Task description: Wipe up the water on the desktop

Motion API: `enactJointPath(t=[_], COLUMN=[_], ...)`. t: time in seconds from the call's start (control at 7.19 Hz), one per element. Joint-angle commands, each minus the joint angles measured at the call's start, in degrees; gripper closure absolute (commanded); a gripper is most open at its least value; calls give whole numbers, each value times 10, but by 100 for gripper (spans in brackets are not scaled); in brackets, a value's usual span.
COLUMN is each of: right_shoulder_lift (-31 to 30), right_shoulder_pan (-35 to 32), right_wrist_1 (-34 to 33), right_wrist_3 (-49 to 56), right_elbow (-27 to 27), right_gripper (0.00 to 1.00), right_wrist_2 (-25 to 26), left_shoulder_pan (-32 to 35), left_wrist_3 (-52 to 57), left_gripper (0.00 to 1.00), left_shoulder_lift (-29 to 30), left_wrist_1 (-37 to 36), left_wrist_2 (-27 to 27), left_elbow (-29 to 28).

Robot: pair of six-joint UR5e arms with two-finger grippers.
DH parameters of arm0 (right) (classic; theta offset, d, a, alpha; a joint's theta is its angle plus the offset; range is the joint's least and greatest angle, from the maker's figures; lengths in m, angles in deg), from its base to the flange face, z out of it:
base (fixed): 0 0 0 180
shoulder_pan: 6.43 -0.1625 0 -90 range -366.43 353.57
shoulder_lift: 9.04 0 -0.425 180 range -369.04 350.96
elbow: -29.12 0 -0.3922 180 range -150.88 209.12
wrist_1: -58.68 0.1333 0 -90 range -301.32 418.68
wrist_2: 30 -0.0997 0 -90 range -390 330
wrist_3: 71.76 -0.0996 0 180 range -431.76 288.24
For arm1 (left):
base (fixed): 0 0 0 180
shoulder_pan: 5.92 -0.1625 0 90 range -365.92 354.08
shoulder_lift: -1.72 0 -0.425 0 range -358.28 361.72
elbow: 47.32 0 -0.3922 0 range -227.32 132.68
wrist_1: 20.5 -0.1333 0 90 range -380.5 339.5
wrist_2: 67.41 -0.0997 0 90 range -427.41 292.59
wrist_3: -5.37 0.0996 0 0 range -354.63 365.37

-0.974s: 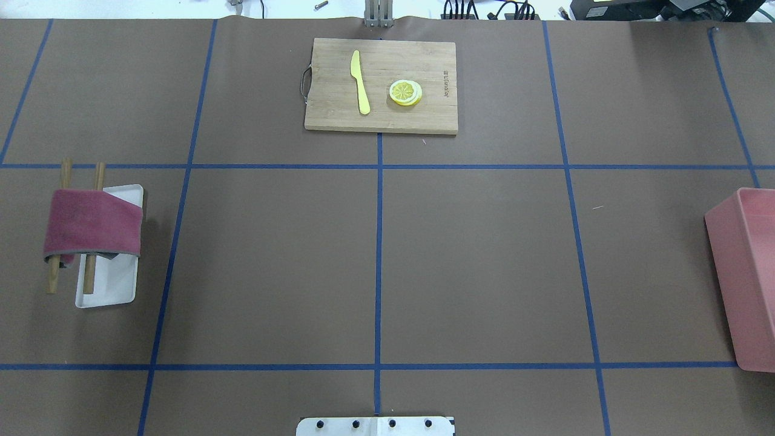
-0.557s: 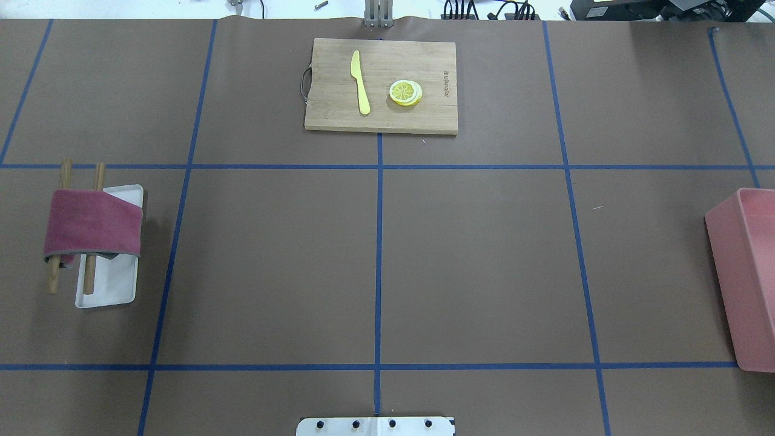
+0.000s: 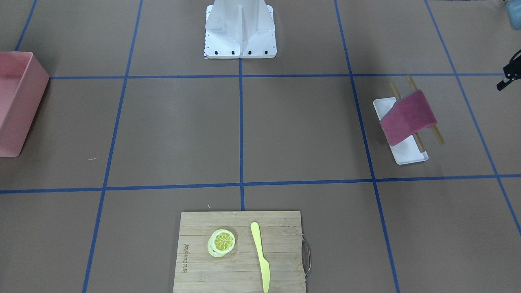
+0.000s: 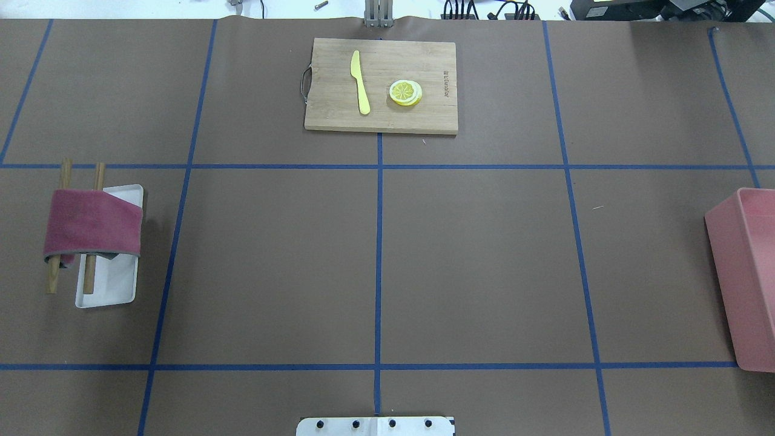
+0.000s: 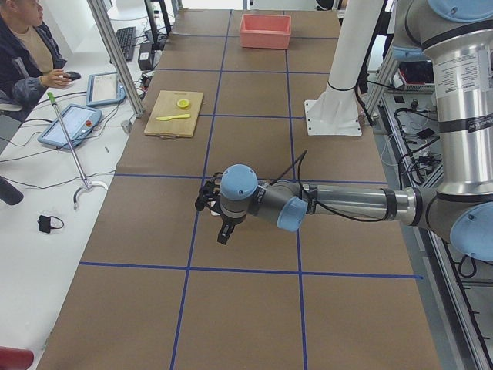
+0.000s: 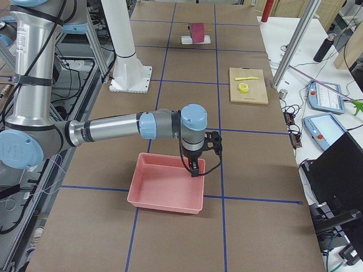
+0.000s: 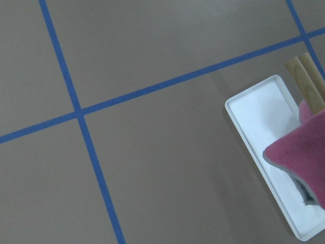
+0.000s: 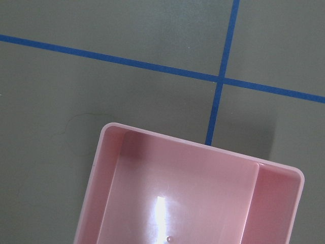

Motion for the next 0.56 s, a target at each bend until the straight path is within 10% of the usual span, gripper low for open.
enactJointPath(t=[0.0,0.42], right_shoulder_lift=[-4,-3], right_shoulder_pan=[1,7], right_wrist_1=[2,3], right_wrist_3=[1,2], right_elbow=[-1,-1], right_gripper=[0,0], right_wrist_2=[-18,-19], left_shoulder_pan=[-33,-70], left_wrist_3=[-98,-276], left_gripper=[2,2], left_shoulder_lift=[41,54], left_wrist_1=[45,48], left_wrist_2=[1,23], left_elbow=[2,7])
